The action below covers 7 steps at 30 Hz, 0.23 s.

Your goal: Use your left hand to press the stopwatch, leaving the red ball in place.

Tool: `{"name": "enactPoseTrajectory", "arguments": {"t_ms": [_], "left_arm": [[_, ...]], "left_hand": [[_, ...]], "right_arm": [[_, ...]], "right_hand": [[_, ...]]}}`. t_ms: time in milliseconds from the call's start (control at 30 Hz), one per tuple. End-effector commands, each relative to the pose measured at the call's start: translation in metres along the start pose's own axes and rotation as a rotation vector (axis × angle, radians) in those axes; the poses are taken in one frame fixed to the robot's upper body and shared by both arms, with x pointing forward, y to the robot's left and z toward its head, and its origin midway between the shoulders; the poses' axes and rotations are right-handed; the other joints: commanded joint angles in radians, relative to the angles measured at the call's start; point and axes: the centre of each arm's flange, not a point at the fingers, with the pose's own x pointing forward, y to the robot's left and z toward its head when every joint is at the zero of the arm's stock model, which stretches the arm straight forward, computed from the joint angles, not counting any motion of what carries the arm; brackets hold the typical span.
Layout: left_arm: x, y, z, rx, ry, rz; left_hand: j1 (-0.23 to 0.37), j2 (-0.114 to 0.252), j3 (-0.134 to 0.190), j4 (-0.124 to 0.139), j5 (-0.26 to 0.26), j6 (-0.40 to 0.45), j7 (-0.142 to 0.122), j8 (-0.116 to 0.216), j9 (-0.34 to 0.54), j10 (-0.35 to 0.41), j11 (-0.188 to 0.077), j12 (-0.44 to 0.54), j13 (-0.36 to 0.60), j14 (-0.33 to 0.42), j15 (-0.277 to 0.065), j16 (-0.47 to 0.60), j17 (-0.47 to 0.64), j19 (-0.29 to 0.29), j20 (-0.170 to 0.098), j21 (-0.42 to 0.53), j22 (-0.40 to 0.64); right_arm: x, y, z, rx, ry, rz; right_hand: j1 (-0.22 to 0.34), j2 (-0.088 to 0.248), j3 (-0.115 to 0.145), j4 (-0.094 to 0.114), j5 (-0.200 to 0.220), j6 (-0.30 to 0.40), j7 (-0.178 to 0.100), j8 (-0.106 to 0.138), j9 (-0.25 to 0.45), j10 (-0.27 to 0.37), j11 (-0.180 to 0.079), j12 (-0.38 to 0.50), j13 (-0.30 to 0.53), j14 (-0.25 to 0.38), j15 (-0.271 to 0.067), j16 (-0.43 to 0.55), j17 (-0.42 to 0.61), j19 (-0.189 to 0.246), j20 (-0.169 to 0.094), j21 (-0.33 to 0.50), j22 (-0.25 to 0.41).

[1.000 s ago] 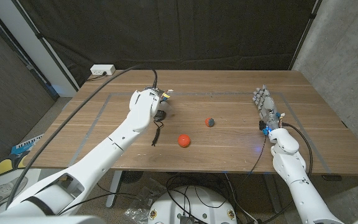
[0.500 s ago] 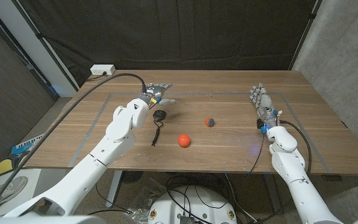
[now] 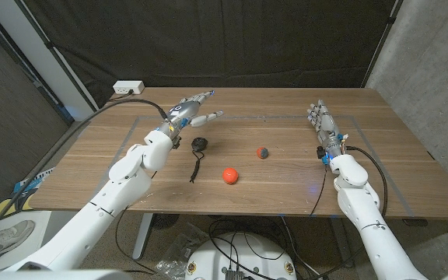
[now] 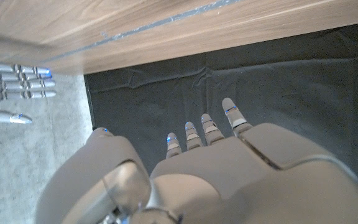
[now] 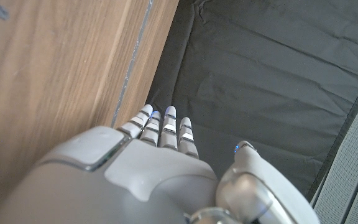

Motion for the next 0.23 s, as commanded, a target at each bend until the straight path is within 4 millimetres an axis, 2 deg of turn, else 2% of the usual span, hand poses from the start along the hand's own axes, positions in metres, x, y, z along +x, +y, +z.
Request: {"name": "enactPoseTrajectory", "arguments": {"t_ms": [33,233], "left_arm": [[-0.017,0.011,-0.028,-0.169,-0.090,0.065],[-0.020,0.008,-0.048,-0.242,-0.077,0.056]], "left_hand": [[-0.020,0.017,-0.001,0.017,-0.004,-0.001,-0.008,0.001,0.002,-0.003,-0.013,0.006,-0.002,-0.003,0.002,0.006,-0.003,-0.008,0.001,-0.006,0.001],[-0.049,0.038,-0.005,0.031,-0.006,-0.023,-0.008,-0.007,0.001,-0.012,-0.015,0.003,-0.004,-0.008,0.004,0.005,-0.009,-0.014,-0.008,-0.012,0.003]], "right_arm": [[-0.016,0.035,0.014,-0.041,-0.002,-0.012],[-0.022,0.044,0.027,-0.055,-0.005,-0.036]], "right_hand": [[0.003,-0.012,-0.002,0.000,0.003,0.013,-0.001,0.010,0.003,0.016,-0.005,0.005,0.001,0.015,-0.012,0.007,0.003,0.013,0.003,0.009,0.002],[0.003,-0.011,-0.002,-0.001,0.004,0.006,-0.006,0.004,0.003,0.015,-0.016,0.002,0.001,0.015,-0.025,0.004,0.002,0.014,0.004,0.009,0.002]]}}
